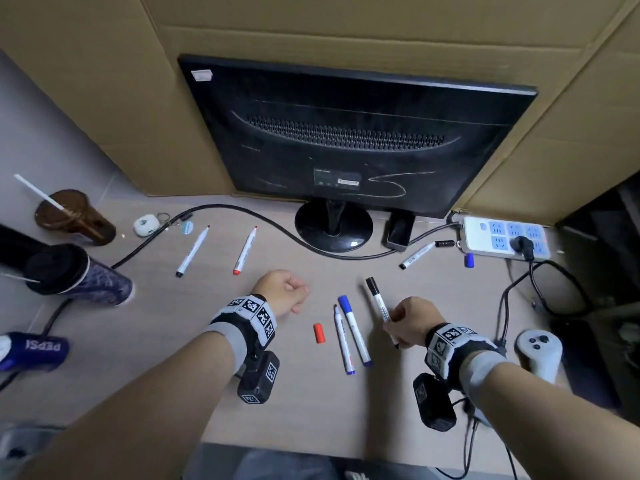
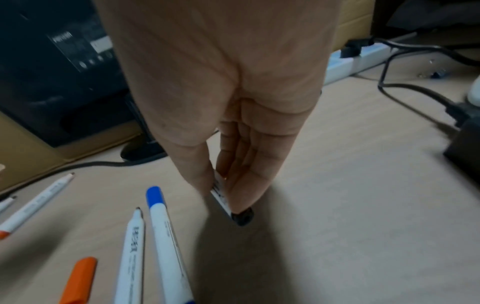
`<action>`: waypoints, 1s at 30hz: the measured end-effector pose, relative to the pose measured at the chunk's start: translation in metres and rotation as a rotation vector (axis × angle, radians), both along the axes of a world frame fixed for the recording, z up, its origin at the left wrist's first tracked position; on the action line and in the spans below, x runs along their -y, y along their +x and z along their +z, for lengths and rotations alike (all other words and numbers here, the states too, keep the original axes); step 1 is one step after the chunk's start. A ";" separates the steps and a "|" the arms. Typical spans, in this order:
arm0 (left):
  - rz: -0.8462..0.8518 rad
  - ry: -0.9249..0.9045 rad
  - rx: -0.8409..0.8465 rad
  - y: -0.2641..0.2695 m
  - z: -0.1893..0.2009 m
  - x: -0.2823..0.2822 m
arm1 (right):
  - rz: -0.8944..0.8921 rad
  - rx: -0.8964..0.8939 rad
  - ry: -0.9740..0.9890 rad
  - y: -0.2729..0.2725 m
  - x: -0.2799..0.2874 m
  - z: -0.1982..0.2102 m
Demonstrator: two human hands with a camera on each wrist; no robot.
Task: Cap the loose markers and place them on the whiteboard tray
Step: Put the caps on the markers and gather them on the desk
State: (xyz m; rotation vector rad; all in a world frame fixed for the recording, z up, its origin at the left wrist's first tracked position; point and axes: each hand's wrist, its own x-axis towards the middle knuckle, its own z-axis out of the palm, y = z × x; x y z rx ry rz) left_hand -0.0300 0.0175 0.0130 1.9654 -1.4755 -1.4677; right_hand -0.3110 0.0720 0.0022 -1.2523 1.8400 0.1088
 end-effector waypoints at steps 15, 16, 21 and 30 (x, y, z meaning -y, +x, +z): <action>0.039 0.066 0.056 0.027 -0.014 0.006 | -0.035 0.034 -0.099 0.043 0.032 0.002; 0.045 0.057 0.071 0.035 -0.014 0.008 | 0.004 0.058 -0.080 0.053 0.036 0.003; 0.093 0.042 0.113 0.073 -0.021 0.020 | 0.253 0.032 0.044 0.110 0.047 -0.004; 0.169 -0.115 0.284 0.107 -0.040 0.064 | 0.338 -0.141 0.121 0.153 0.067 -0.022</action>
